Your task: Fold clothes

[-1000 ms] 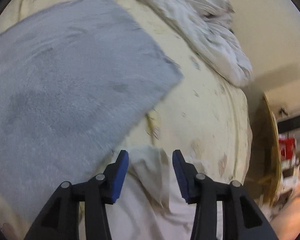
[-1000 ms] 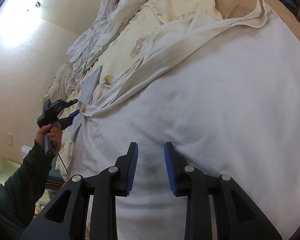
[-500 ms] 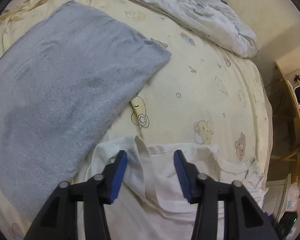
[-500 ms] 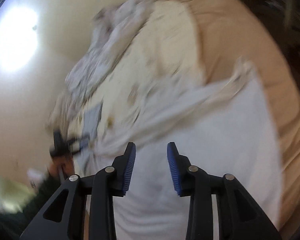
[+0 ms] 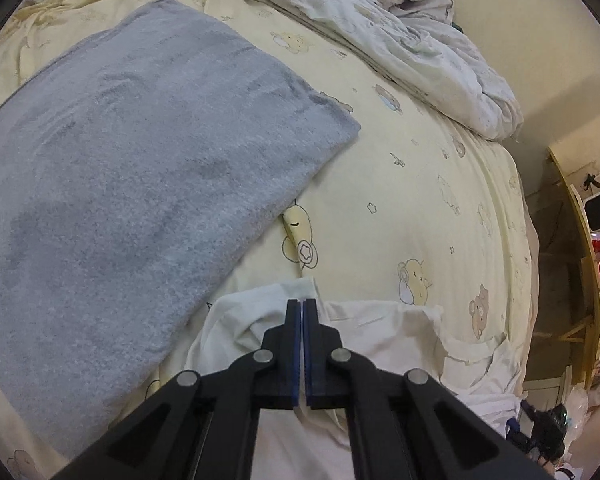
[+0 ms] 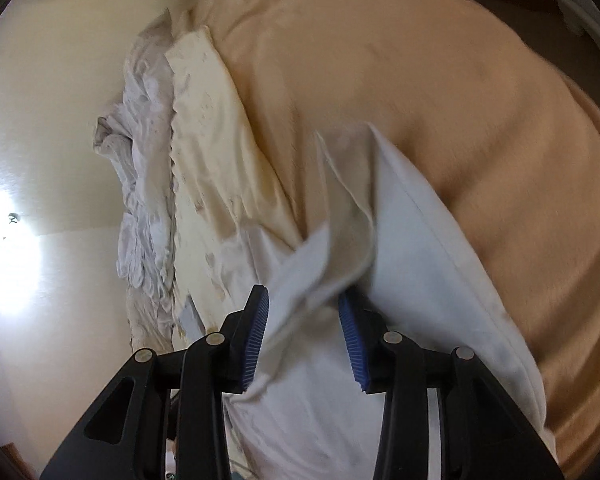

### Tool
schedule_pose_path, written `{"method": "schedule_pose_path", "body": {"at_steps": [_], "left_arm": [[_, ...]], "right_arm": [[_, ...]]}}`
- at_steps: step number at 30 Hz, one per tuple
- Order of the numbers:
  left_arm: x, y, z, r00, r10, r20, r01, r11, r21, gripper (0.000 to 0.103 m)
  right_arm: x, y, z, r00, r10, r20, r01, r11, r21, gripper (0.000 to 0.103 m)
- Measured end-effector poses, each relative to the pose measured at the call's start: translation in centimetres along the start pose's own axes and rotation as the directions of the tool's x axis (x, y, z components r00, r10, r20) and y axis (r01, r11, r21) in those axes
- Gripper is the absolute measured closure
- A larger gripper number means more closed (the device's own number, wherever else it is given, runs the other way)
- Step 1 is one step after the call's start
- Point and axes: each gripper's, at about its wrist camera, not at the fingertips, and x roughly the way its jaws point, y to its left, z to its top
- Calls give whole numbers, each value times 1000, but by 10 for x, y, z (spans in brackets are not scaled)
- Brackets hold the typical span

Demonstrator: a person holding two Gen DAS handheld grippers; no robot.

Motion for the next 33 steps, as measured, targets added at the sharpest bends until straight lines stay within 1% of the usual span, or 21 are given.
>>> {"method": "schedule_pose_path", "body": {"at_steps": [2,4,5,6,7,9,10,11,13,16,20,22,23,24,25,26,27,29,31,32,33], "left_arm": [[3,-1,1,999,-43,-20,43,999,-19,103],[7,-3,2,997,-55,-46,53,998,-28,98],[10,-5,3,997,-53,-56,52,998,-29,87],[12,-5,4,997,-49,-54,47,999,-24,83],[14,-6,5,998,-44,-51,43,999,-19,83],[16,-6,8,998,-50,-36,49,998,-28,83],[17,-5,10,998,-55,-32,54,998,-35,83],[19,-5,11,998,-60,-28,59,997,-41,83],[23,-8,13,998,-48,-32,47,999,-16,103],[22,-10,15,1000,-17,-20,17,1000,4,103],[2,-4,20,999,-30,40,30,999,-15,103],[-2,0,25,998,-48,39,49,999,-24,103],[0,2,28,998,-61,19,62,998,-31,103],[1,3,30,997,-71,-2,71,997,-39,101],[5,3,32,997,-63,-34,62,997,-50,94],[12,4,33,996,-48,-79,43,997,-59,69],[14,0,34,995,-13,-96,9,999,-45,52],[19,-6,35,990,57,-126,-59,998,-11,51],[21,-22,37,983,125,-135,-116,991,66,51],[24,-29,38,977,160,-143,-147,984,102,51],[30,-35,37,966,204,-161,-182,974,137,51]], "right_arm": [[0,5,5,999,-33,30,33,999,-13,63],[1,5,8,999,-35,25,35,999,1,66],[1,7,10,999,-42,35,42,999,-14,69],[1,8,11,998,-49,45,50,998,-30,76],[1,10,13,997,-55,55,58,997,-45,86],[-4,9,15,995,-59,77,63,997,-54,97],[-5,10,14,994,-60,88,65,996,-60,98],[-5,11,14,993,-61,99,68,996,-66,99],[-3,11,12,992,-74,98,82,993,-81,101],[-6,10,12,992,-69,107,79,993,-89,101],[-14,22,11,992,-43,117,57,992,-117,101],[-17,27,11,992,-39,117,55,990,-133,101],[-16,29,11,992,-44,116,61,988,-141,101],[-15,29,11,992,-46,114,62,988,-140,101],[-14,29,11,992,-48,113,63,988,-140,101],[-13,29,10,993,-49,111,65,988,-141,101],[-12,28,10,993,-51,108,66,988,-141,101],[-10,27,9,993,-47,104,62,988,-139,101],[-11,26,8,994,-46,104,60,988,-140,101],[-11,26,8,994,-45,104,60,988,-141,101],[-10,26,8,993,-46,105,61,988,-143,101]]}}
